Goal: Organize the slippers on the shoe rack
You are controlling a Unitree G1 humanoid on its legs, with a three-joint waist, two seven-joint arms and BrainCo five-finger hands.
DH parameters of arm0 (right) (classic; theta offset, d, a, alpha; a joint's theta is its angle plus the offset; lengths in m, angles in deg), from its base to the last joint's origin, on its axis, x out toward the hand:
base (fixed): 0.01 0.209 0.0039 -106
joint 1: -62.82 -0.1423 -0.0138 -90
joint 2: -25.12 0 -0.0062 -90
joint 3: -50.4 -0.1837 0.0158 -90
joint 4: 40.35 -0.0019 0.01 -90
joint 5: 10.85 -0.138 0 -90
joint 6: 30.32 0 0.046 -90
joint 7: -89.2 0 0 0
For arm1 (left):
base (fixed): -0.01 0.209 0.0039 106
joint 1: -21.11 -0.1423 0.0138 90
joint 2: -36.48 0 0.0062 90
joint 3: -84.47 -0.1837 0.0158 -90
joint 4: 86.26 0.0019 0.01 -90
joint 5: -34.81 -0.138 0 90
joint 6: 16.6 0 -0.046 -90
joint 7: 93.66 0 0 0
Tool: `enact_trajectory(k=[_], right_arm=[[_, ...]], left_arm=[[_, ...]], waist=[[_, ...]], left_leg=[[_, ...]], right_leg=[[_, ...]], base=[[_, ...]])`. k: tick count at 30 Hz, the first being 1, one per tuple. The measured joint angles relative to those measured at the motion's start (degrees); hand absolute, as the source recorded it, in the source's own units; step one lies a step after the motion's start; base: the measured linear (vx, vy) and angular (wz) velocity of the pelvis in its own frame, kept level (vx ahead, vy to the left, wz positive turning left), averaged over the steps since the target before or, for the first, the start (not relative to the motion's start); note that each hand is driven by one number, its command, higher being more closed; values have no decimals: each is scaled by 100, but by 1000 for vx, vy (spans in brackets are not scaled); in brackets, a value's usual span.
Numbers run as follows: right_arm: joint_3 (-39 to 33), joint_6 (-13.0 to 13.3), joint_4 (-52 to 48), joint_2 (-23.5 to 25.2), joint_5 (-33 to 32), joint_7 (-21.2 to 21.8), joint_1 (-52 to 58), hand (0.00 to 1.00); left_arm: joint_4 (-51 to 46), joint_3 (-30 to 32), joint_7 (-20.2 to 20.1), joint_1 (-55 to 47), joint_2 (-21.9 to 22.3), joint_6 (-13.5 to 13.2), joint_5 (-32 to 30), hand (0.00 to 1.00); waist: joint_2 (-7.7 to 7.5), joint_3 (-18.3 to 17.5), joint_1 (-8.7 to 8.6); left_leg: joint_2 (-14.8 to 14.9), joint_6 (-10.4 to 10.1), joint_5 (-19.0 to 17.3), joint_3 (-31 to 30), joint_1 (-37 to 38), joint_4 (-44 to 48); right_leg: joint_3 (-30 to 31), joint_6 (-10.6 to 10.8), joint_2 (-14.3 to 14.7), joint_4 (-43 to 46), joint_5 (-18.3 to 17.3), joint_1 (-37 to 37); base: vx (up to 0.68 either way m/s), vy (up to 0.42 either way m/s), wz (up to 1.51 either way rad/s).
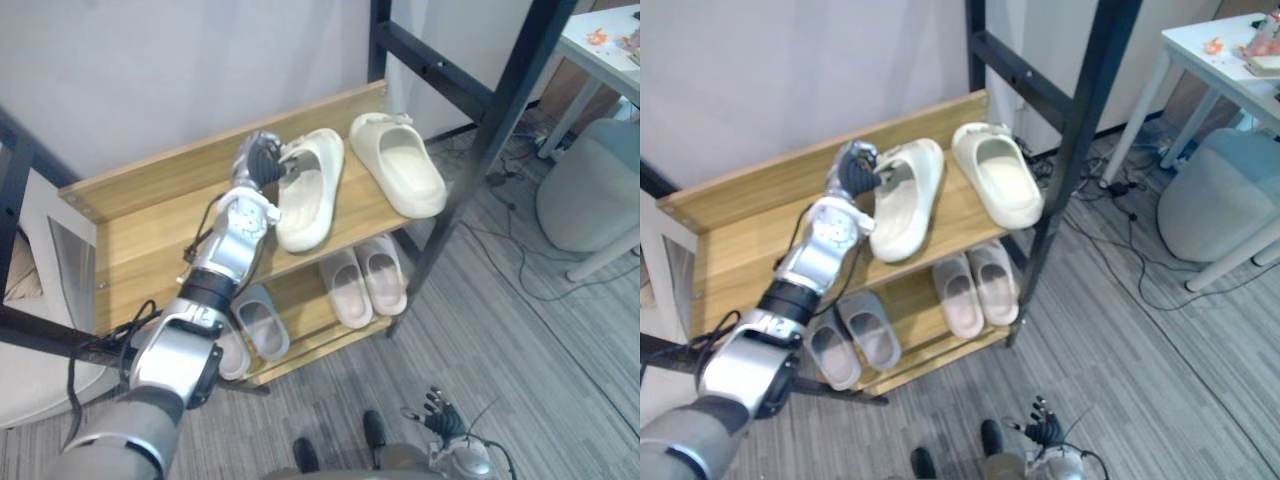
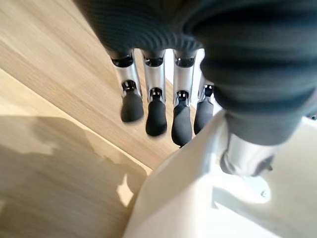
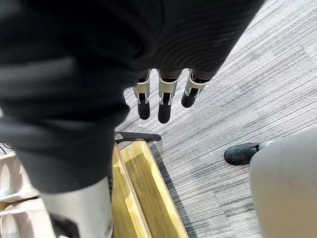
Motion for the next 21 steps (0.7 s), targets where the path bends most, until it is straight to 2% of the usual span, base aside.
enact_trajectory(k=[4, 8, 17, 21], right_arm=[[-44, 0, -3, 3, 0, -3, 6, 0], [-56, -1, -25, 2, 1, -7, 24, 0], [-51, -1, -231, -22, 2, -14, 185, 0], [-51, -3, -220, -31, 3, -16, 197, 0]], left_arm=[[-68, -6, 27, 0, 215, 3, 33, 0], [-139, -52, 33, 0, 456, 3, 348, 0], [-1029, -70, 134, -67, 528, -29, 900, 0], [-1635, -62, 177, -390, 526, -143, 1075, 0]], waist=[[-8, 5, 11], [-9, 28, 13], [-8, 38, 51], [-7, 37, 96]], left_leg=[[-10, 4, -1, -32, -3, 0], [-8, 11, 4, -146, 65, 0], [-65, 86, 61, -456, 77, 0], [-94, 94, 65, -548, 117, 0]], right_leg=[[-42, 7, -17, -2, -5, 17], [-149, 17, -25, -18, -17, 140], [-455, 62, -110, -20, -56, 282], [-557, 96, -145, -20, -82, 366]], base=[[14, -2, 6], [-5, -12, 12], [-14, -4, 18], [6, 17, 15]])
